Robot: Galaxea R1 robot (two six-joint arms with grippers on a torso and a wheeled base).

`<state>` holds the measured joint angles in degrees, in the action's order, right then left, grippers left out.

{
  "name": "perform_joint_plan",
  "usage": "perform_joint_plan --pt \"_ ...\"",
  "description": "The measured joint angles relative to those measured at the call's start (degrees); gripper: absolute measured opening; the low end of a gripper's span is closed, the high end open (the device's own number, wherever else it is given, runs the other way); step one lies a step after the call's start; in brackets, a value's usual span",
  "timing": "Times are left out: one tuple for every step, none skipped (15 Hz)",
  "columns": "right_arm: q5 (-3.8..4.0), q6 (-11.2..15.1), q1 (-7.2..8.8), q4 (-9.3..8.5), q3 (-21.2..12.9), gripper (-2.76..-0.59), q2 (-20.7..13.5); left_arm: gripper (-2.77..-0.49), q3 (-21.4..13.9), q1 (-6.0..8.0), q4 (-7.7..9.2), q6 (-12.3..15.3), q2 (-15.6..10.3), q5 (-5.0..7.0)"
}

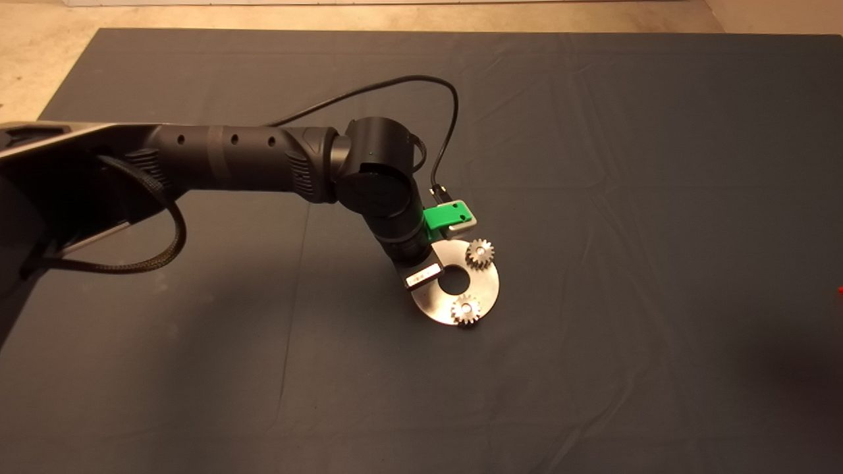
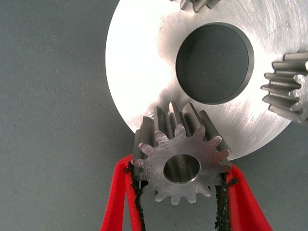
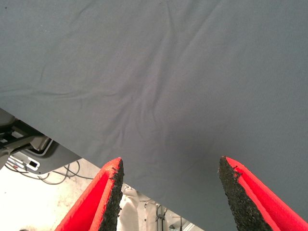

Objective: Install three planetary gears onto the carrier pins

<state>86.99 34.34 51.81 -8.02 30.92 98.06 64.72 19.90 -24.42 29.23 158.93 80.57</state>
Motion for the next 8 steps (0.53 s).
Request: perform_joint_plan --pt "0.0 0.0 0.0 0.0 0.0 -1.91 0.0 -2.71 0.2 0.05 0.22 -0.2 0.0 -0.09" --pt "-0.02 0.0 0.0 0.0 0.0 -1.91 0.0 -2.71 0.2 0.06 0.26 -0.2 0.0 -0.13" --pt "-0.01 0.0 0.0 0.0 0.0 -1.91 0.0 -2.71 0.2 0.09 0.28 -0.2 0.0 -0.15" --pt "-0.02 0.0 0.0 -0.02 0.0 -1.91 0.0 -2.71 0.5 0.11 0.5 -0.6 0.0 -0.24" --pt "0.0 0.0 0.0 0.0 0.0 -1.91 0.0 -2.71 0.5 0.12 0.55 -0.9 0.0 -0.28" --pt "0.0 0.0 0.0 -0.02 0.0 -1.91 0.0 -2.71 0.5 0.13 0.61 -1.1 0.0 -0.28" --pt "0.0 0.0 0.0 0.0 0.0 -1.91 0.0 -2.71 0.5 0.13 0.61 -1.1 0.0 -0.28" --pt "-0.02 0.0 0.0 0.0 0.0 -1.91 0.0 -2.71 0.5 0.16 0.61 -1.1 0.0 -0.26"
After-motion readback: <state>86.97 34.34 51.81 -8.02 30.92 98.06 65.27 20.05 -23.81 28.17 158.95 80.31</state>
